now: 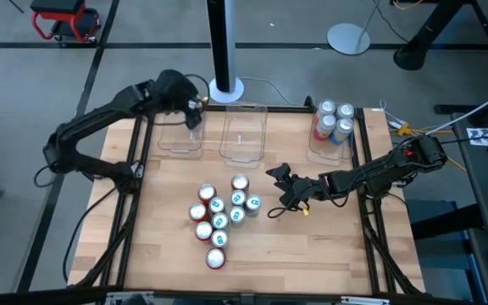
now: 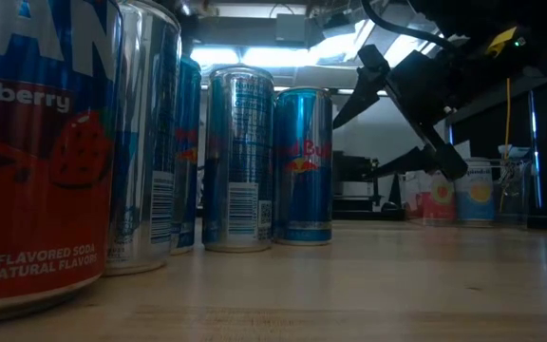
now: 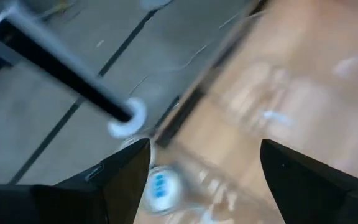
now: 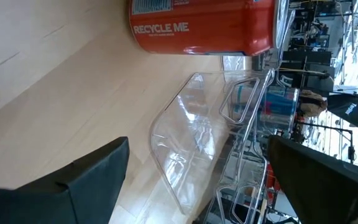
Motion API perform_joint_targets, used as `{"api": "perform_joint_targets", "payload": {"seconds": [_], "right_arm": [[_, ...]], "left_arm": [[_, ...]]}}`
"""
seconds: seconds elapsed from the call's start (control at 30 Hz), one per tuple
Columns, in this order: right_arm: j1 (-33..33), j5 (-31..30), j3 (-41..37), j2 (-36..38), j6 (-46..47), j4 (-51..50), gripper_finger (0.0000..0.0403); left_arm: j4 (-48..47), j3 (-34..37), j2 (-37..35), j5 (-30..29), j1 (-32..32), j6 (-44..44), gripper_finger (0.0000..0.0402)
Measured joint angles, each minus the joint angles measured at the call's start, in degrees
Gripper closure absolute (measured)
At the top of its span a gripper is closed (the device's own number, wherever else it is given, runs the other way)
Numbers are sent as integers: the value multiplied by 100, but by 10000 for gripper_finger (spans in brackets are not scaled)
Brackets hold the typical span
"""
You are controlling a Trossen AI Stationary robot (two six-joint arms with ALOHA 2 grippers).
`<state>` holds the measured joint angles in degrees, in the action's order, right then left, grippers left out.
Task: Sort soda cans
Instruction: Put the blue soda can into the left transparent bin
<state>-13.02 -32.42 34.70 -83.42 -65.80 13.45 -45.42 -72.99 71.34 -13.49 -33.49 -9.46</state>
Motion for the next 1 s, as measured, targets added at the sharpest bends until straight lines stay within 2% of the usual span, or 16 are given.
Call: {"api": "perform_joint_targets", "payload": {"seconds": [0.27,0.4,0.53,0.7,1.0], "right_arm": [[0,0,0,0,-2,-2,22],[-15,59,0,5,-5,5,22],[-191,152,0,217,-80,-9,22],[-438,160,0,629,-128,-284,22],[-424,-36,-64,1095,340,-1233,22]], "left_arm": [[-189,0,-67,198,1828,417,109],[-161,0,152,200,2743,588,109],[-32,0,476,199,3395,786,109],[373,2,969,196,3816,864,109],[496,2,1783,267,3923,952,109]]}}
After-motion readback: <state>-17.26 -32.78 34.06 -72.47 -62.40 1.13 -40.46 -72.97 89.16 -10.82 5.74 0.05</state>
